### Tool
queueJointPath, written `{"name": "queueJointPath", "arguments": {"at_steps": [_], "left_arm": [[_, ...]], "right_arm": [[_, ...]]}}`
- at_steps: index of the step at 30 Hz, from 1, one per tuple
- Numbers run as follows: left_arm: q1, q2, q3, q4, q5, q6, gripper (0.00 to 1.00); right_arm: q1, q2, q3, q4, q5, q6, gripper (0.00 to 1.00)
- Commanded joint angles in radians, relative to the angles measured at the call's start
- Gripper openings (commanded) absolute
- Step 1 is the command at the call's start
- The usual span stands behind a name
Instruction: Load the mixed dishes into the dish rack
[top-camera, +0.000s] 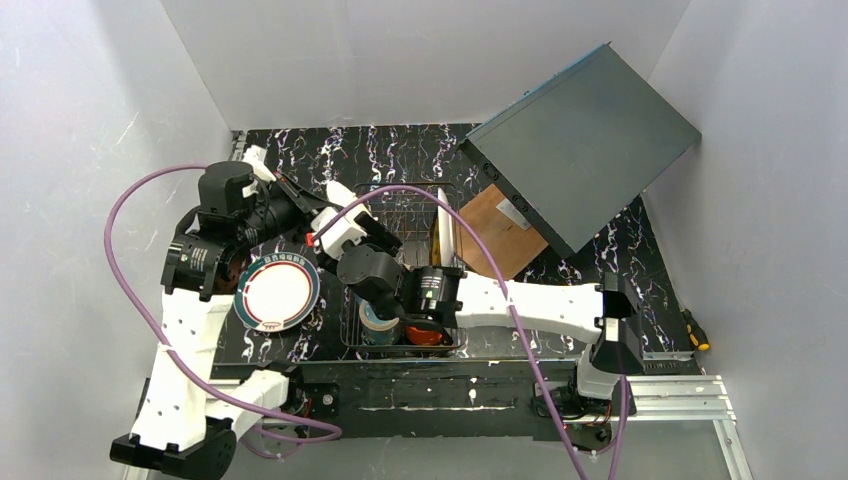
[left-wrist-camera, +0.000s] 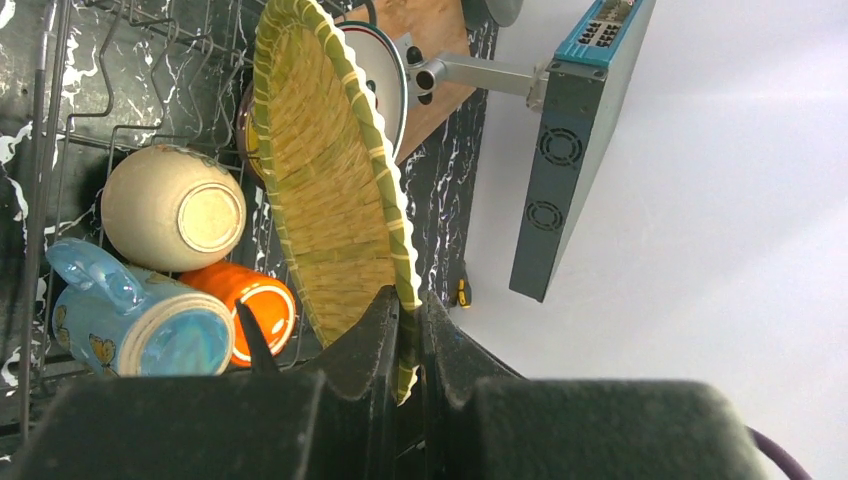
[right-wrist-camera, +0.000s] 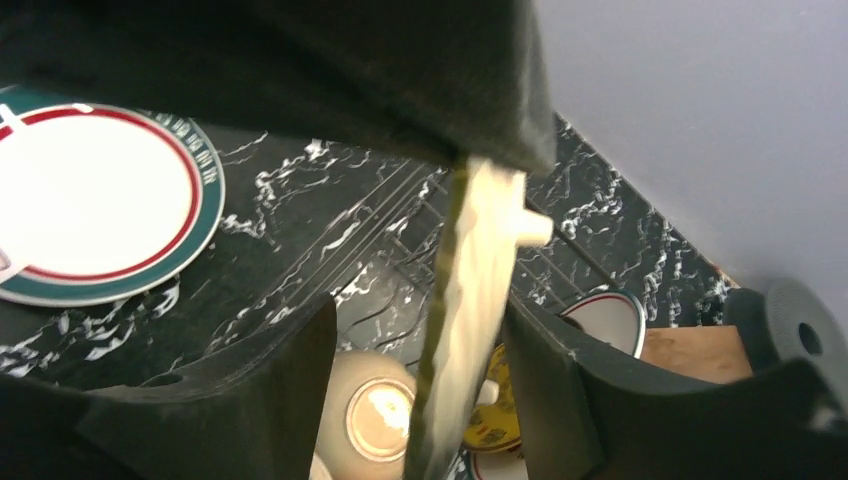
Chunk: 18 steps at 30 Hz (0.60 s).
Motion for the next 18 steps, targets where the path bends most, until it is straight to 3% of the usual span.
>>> {"name": "queueJointPath", "arguments": {"at_steps": [1,5,11,16,18], "left_arm": [[0.001,-0.055,-0.025,0.047,0.054,-0.022,0.0],[0.0,-0.062,-0.04,0.053,0.067,-0.024,0.0],[0.001,-0.065,-0.03,0.041,0.065,-0.004,0.0],[0.0,-0.069,-0.053,0.059,0.085,-0.003,0.0],[0.001,-0.078,-0.066,0.076,0.085,-0.002,0.0]], "right_arm": [[0.005,0.024,0.031,0.172,0.15,-0.133,0.64],[0.004,0.048,0.037,0.235,0.183,-0.175,0.54],[0.004,0.041,0.027,0.264,0.212,-0.185,0.22],[0.004,0.042,0.036,0.278,0.24,-0.199,0.02],[0.004,0.046,0.045,0.277,0.251,-0.205,0.01]]}}
